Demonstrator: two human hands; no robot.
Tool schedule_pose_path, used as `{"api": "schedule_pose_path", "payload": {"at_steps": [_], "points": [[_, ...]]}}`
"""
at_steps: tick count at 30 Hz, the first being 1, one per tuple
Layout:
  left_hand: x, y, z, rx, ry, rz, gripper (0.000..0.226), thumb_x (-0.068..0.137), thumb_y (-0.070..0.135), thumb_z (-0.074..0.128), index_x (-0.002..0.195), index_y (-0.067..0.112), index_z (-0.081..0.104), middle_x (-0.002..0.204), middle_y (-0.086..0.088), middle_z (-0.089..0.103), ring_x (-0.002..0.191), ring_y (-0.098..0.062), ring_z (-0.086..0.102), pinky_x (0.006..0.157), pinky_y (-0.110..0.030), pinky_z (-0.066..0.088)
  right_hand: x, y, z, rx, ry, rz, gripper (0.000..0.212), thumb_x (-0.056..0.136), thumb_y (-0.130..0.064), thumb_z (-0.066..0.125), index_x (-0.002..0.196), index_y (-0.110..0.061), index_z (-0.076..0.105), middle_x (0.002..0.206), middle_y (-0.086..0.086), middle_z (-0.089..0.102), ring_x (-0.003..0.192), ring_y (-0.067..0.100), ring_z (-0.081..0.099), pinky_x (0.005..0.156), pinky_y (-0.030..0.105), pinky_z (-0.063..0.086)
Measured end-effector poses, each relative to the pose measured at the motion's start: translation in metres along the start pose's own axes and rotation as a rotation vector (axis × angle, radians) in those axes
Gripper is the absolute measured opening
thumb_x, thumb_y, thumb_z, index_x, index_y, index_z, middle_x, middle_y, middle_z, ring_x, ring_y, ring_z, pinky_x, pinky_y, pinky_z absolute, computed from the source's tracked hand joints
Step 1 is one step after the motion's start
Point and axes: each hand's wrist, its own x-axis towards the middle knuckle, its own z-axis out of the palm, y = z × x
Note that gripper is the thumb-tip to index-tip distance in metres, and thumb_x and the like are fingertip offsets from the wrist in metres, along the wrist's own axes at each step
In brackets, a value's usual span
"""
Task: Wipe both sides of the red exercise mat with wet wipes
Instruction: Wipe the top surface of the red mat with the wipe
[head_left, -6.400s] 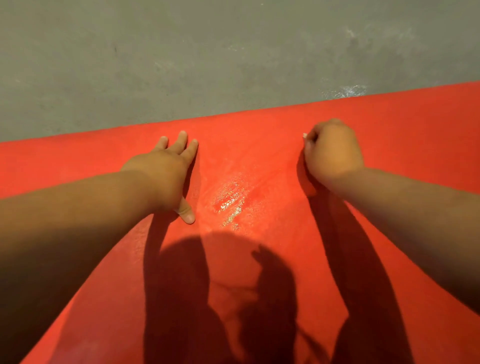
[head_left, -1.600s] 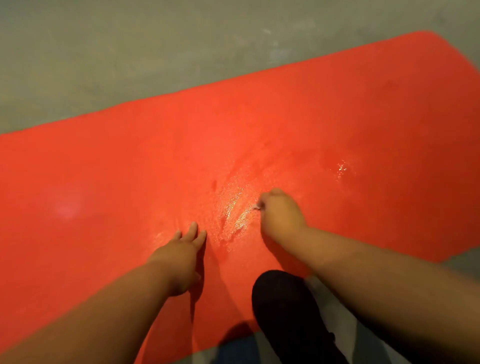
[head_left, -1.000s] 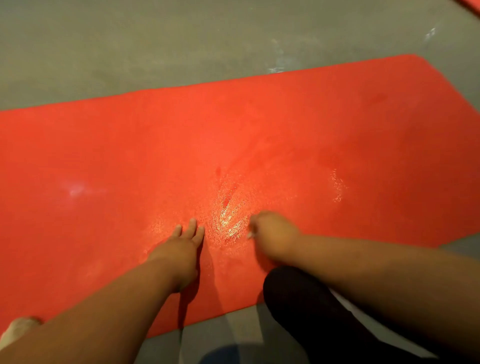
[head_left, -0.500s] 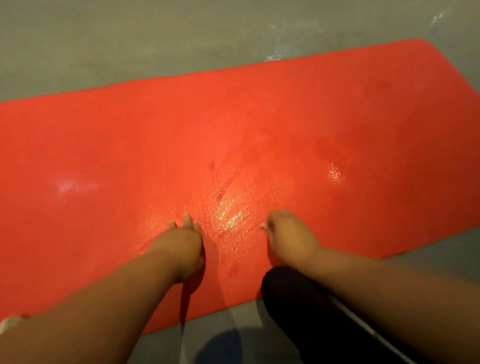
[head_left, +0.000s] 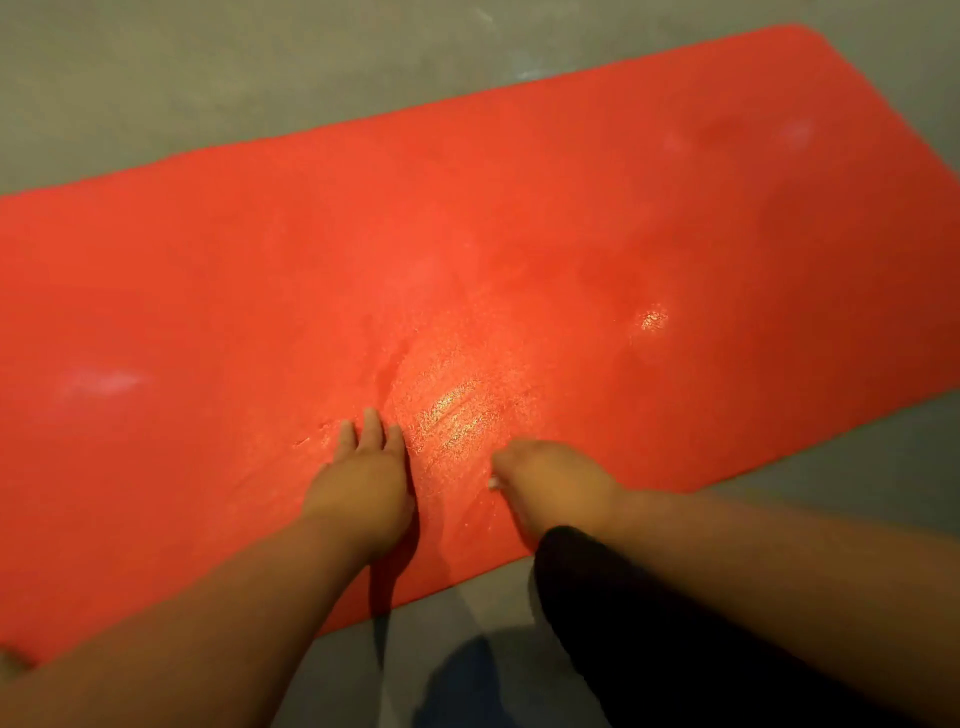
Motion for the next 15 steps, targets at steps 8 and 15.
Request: {"api": "schedule_pose_path", "payload": {"at_steps": [8,15], "points": [[0.025,0.019,-0.02,0.07,0.294,0.244,0.03,0.087,0.027,0.042,0.113,0.014,0.052,0.125,-0.008,0.044,0.12,-0.027,0.04,0.096,-0.038,0.04,-0.035,0.076,-0.019,-0.042,0.085,0.211,0.017,0.091,-0.027,0.046,0.104,-0.021,0.055,0.103,0.004,0.06,0.097,0.025,0.058,0.072,0.031,0.044],[0.03,0.052,-0.016,0.138,-0.001,0.104,0.068,0.094,0.029,0.04,0.149,0.002,0.01,0.155,-0.027,-0.001,0.143,-0.044,0.005,0.111,-0.049,0.03,-0.027,0.017,0.001,0.108,-0.169,0.172,0.019,0.095,-0.017,0.045,0.113,-0.014,0.052,0.108,0.008,0.061,0.1,0.028,0.058,0.068,0.029,0.035]]}}
